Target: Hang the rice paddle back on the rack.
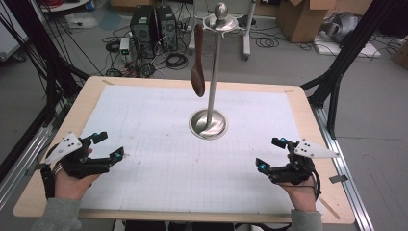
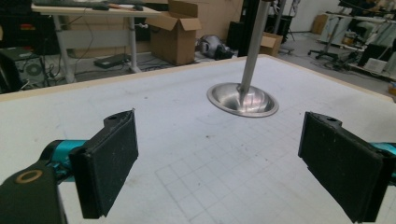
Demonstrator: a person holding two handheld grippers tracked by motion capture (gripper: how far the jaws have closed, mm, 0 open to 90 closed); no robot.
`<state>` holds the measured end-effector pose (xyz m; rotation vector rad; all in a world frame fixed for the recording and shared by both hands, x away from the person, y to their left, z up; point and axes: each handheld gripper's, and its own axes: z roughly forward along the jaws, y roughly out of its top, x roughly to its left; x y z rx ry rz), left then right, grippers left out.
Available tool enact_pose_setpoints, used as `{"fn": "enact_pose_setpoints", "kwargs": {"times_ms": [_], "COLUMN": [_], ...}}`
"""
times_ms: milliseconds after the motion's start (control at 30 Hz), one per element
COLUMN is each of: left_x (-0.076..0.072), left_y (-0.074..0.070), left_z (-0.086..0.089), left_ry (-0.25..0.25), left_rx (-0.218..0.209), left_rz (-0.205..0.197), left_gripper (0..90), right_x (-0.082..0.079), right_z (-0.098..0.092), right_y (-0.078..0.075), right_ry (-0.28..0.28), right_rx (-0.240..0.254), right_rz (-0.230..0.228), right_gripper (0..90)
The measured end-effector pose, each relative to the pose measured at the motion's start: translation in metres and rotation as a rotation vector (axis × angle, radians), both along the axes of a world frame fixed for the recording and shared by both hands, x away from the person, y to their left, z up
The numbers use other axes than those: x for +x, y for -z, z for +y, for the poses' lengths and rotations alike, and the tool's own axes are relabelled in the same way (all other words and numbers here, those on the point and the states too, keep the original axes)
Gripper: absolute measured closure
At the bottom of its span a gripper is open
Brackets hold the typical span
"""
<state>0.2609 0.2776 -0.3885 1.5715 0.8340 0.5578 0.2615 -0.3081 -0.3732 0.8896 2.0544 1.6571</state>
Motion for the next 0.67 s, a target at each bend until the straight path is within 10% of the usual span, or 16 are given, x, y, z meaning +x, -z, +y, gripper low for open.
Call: {"fn": "enact_pose_setpoints", "kwargs": {"times_ms": [667], "left_x": [-0.015], "left_y": [0.009], "left_z": [0.012], "left_ry": [-0.043], "left_rx": [0.025], "left_rz": [0.018], "left_gripper": [12.3], "right_x": [-0.008], "right_z": [-0.027], "right_y": [0.01], "right_ry": [0.082], "right_rx": [0.024], "right_rz": [0.011], "right_gripper": [0.4]}}
